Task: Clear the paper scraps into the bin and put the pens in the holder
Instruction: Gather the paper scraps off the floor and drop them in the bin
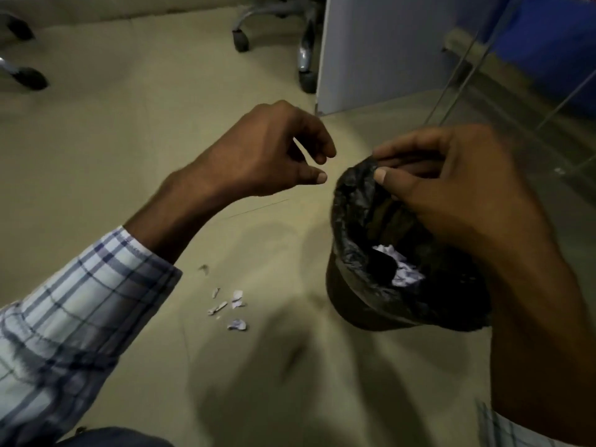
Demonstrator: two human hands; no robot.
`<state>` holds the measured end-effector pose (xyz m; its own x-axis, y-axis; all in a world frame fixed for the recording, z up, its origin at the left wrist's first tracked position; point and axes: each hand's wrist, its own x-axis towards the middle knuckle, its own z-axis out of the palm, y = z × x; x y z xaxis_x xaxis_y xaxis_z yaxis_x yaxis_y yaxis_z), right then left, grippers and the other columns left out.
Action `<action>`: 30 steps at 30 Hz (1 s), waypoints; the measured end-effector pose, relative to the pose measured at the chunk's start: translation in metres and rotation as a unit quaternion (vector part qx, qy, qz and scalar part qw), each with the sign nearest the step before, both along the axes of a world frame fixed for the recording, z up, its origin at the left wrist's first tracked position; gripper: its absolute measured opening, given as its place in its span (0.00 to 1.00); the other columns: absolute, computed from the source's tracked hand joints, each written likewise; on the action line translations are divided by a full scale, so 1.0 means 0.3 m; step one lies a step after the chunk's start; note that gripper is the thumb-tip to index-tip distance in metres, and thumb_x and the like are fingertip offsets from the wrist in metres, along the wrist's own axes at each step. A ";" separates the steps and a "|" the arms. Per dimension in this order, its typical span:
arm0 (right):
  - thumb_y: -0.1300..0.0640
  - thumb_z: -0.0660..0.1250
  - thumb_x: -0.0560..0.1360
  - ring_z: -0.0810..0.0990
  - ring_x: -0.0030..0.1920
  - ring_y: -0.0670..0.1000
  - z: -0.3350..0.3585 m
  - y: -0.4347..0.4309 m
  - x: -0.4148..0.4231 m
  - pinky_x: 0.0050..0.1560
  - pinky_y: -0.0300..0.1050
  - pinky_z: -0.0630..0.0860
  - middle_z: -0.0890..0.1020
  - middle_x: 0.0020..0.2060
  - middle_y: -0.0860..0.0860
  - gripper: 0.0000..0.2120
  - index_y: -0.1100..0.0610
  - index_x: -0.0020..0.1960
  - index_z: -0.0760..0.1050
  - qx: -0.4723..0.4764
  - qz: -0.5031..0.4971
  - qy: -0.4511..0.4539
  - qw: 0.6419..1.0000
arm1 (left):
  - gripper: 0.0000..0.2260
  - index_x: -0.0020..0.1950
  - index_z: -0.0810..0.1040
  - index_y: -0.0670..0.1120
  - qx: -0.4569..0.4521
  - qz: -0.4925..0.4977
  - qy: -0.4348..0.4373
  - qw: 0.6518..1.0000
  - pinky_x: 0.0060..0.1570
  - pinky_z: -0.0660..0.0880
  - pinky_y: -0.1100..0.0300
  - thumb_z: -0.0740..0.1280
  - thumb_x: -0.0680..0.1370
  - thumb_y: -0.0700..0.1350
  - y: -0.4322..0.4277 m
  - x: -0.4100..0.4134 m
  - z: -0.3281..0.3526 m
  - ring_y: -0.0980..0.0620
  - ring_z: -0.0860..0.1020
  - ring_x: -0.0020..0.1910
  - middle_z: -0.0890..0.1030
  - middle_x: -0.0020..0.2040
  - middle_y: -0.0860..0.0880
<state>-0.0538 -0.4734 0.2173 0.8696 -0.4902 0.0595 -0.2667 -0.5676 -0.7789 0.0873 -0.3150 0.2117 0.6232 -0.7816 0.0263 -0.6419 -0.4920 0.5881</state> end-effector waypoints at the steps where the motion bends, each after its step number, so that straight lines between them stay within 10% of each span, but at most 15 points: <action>1: 0.55 0.74 0.73 0.83 0.42 0.39 -0.002 0.038 0.018 0.45 0.31 0.79 0.84 0.42 0.42 0.09 0.49 0.52 0.83 0.002 0.016 -0.002 1.000 | 0.14 0.55 0.83 0.53 0.008 0.012 0.000 1.000 0.51 0.80 0.56 0.77 0.71 0.47 0.033 0.017 -0.017 0.60 0.83 0.44 0.85 0.49 0.57; 9: 0.54 0.75 0.72 0.81 0.46 0.39 -0.252 0.408 0.147 0.46 0.39 0.81 0.82 0.50 0.39 0.12 0.45 0.55 0.81 0.006 0.152 0.026 0.988 | 0.18 0.59 0.81 0.51 0.162 0.100 0.015 0.982 0.51 0.78 0.56 0.77 0.70 0.51 0.383 0.119 -0.367 0.53 0.82 0.51 0.83 0.55 0.52; 18: 0.49 0.79 0.67 0.68 0.66 0.51 -0.828 0.526 0.146 0.60 0.42 0.70 0.70 0.67 0.48 0.35 0.51 0.71 0.69 -0.102 0.309 0.198 0.925 | 0.56 0.80 0.52 0.48 0.270 0.089 0.115 0.952 0.76 0.56 0.51 0.78 0.61 0.63 0.627 0.022 -0.839 0.44 0.51 0.78 0.51 0.80 0.45; 24: 0.56 0.76 0.70 0.72 0.58 0.50 -0.941 0.532 0.145 0.52 0.31 0.66 0.74 0.59 0.49 0.22 0.54 0.63 0.78 -0.114 0.299 0.112 0.941 | 0.38 0.71 0.70 0.50 0.181 0.096 0.044 0.978 0.63 0.69 0.58 0.78 0.65 0.59 0.612 -0.018 -0.910 0.49 0.67 0.67 0.67 0.72 0.49; 30: 0.58 0.70 0.75 0.79 0.46 0.53 -0.994 0.570 0.124 0.50 0.43 0.75 0.81 0.47 0.54 0.06 0.58 0.50 0.84 -0.052 0.244 0.096 0.964 | 0.15 0.57 0.82 0.51 0.072 0.156 0.053 0.984 0.51 0.79 0.55 0.75 0.71 0.48 0.599 -0.073 -0.936 0.53 0.76 0.49 0.76 0.57 0.51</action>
<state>-0.0165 -0.3024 -0.0809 0.9949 -0.0209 -0.0986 -0.0822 -0.7347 -0.6734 0.0652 -0.1354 -0.0693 0.8265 -0.5428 -0.1492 -0.3852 -0.7385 0.5534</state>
